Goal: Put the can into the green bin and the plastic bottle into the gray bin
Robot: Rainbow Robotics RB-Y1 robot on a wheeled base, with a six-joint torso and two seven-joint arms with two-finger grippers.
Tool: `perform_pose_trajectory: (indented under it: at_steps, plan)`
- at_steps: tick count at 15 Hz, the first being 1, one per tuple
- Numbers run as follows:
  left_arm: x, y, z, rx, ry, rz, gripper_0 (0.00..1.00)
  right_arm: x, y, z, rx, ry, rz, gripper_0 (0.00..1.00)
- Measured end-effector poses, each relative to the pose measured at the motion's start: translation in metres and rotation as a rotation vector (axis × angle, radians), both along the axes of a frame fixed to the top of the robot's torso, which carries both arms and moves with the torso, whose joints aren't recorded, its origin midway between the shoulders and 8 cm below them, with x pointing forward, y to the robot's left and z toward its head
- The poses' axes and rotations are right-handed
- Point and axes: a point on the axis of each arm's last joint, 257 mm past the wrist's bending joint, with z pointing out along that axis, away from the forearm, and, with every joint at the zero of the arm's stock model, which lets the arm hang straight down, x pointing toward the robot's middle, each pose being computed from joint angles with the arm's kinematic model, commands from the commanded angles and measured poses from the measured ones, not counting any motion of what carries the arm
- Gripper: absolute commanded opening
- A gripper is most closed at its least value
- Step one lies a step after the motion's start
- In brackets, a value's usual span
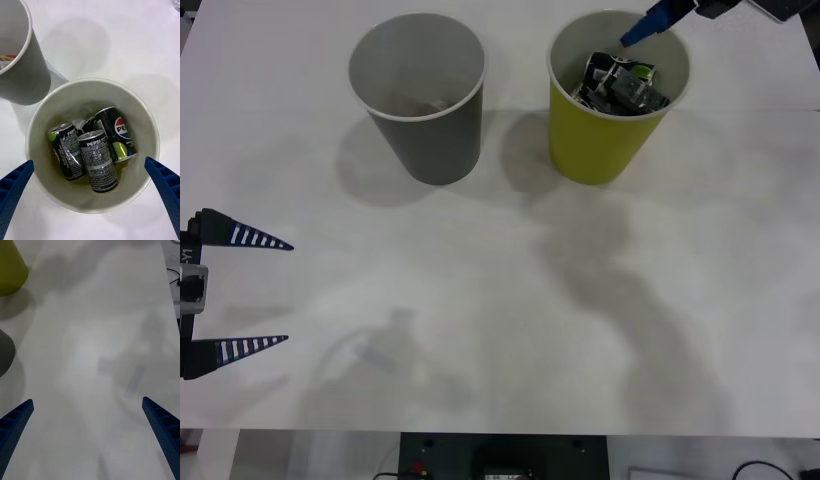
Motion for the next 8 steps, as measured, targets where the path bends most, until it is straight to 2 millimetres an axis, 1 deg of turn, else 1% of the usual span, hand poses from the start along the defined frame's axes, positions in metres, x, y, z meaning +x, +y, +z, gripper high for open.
perform_pose_trajectory:
  at_steps: [5,8]
  plan:
    - [0.000,0.000,0.000,0.000,0.000,0.000,1.00,-0.037,-0.020,-0.015,0.015,-0.045,0.117,1.00]
    - [0.000,0.000,0.000,0.000,0.000,0.000,1.00,-0.068,-0.029,-0.030,-0.001,-0.082,0.164,1.00]
